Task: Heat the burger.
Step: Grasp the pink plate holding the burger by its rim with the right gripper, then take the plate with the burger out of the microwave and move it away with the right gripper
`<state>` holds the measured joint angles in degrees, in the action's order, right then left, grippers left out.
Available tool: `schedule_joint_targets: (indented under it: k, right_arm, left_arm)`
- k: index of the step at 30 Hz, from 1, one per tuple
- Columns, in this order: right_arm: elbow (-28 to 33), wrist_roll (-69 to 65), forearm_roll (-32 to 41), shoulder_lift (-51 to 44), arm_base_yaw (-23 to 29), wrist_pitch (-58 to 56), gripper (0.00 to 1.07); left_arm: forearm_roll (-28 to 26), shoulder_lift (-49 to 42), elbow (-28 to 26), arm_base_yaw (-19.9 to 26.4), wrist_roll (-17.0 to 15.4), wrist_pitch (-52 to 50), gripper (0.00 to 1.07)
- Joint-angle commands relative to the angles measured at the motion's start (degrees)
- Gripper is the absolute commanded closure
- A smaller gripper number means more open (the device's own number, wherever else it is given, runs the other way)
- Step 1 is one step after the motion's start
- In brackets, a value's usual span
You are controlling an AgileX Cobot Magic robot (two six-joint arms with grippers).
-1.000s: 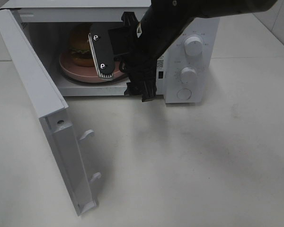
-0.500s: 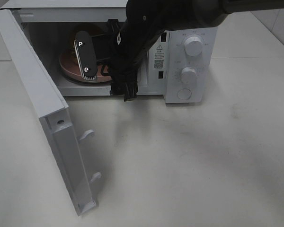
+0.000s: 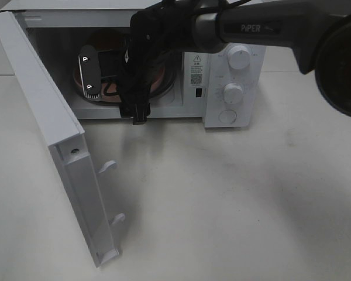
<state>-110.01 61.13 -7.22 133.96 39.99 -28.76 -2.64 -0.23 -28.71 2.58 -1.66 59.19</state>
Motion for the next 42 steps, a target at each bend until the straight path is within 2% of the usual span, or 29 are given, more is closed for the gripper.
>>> schedule_joint_targets:
  k: [1, 6, 10, 14, 15, 16, 17, 18, 19, 20, 21, 22, 23, 24, 25, 42]
  right_arm:
    - [-6.02, -2.41, 0.34, 3.38, 0.06, -2.92, 0.27]
    - [-11.17, -3.78, 0.17, 6.65, -0.57, -4.76, 0.29]
    - [-12.66, -4.81, 0.34, 8.25, -0.74, -4.81, 0.32]
    - [-13.58, -6.19, 0.8, 9.4, -1.95, -4.87, 0.39]
    - [-13.64, -6.25, 0.8, 9.45, -2.46, -5.44, 0.45]
    - [-13.64, -6.25, 0.8, 9.45, -2.46, -5.44, 0.45]
    - [-13.64, -6.25, 0.97, 9.51, -2.58, -5.56, 0.53]
    - [-13.64, -6.25, 0.97, 9.51, -2.58, -5.56, 0.53]
    - [-13.64, -6.07, 1.03, 9.51, -2.58, -5.67, 0.58]
    - [-13.64, -6.07, 0.97, 9.51, -2.58, -5.84, 0.73]
    - [-13.64, -6.07, 0.97, 9.51, -2.58, -5.84, 0.73]
    - [-13.64, -6.07, 0.97, 9.51, -2.58, -6.07, 0.91]
    - [-13.64, -6.07, 1.03, 9.51, -2.58, -6.07, 1.0]
    - [-13.64, -6.07, 1.03, 9.51, -2.58, -6.07, 1.0]
    - [-13.64, -6.07, 1.72, 9.51, -2.58, -6.07, 1.07]
    - [-11.8, -5.04, 1.66, 7.16, -1.26, -9.05, 1.07]
  left_arm:
    - [-0.4, -1.32, 0.17, 0.23, -0.06, -0.34, 0.09]
    - [-0.4, -1.32, 0.17, 0.23, -0.06, -0.34, 0.09]
    - [-0.4, -1.32, 0.17, 0.23, -0.06, -0.34, 0.09]
    - [-0.4, -1.32, 0.17, 0.23, -0.06, -0.34, 0.09]
    - [-0.4, -1.32, 0.17, 0.23, -0.06, -0.34, 0.09]
    - [-0.4, -1.32, 0.17, 0.23, -0.06, -0.34, 0.09]
    - [-0.4, -1.32, 0.17, 0.23, -0.06, -0.34, 0.09]
    - [-0.4, -1.32, 0.17, 0.23, -0.06, -0.34, 0.09]
    - [-0.4, -1.32, 0.17, 0.23, -0.06, -0.34, 0.09]
    - [-0.4, -1.32, 0.17, 0.23, -0.06, -0.34, 0.09]
    - [-0.4, -1.32, 0.17, 0.23, -0.06, -0.34, 0.09]
    - [-0.4, -1.32, 0.17, 0.23, -0.06, -0.34, 0.09]
    - [-0.4, -1.32, 0.17, 0.23, -0.06, -0.34, 0.09]
    - [-0.4, -1.32, 0.17, 0.23, -0.06, -0.34, 0.09]
    - [-0.4, -1.32, 0.17, 0.23, -0.06, -0.34, 0.09]
    - [-0.4, -1.32, 0.17, 0.23, -0.06, -0.34, 0.09]
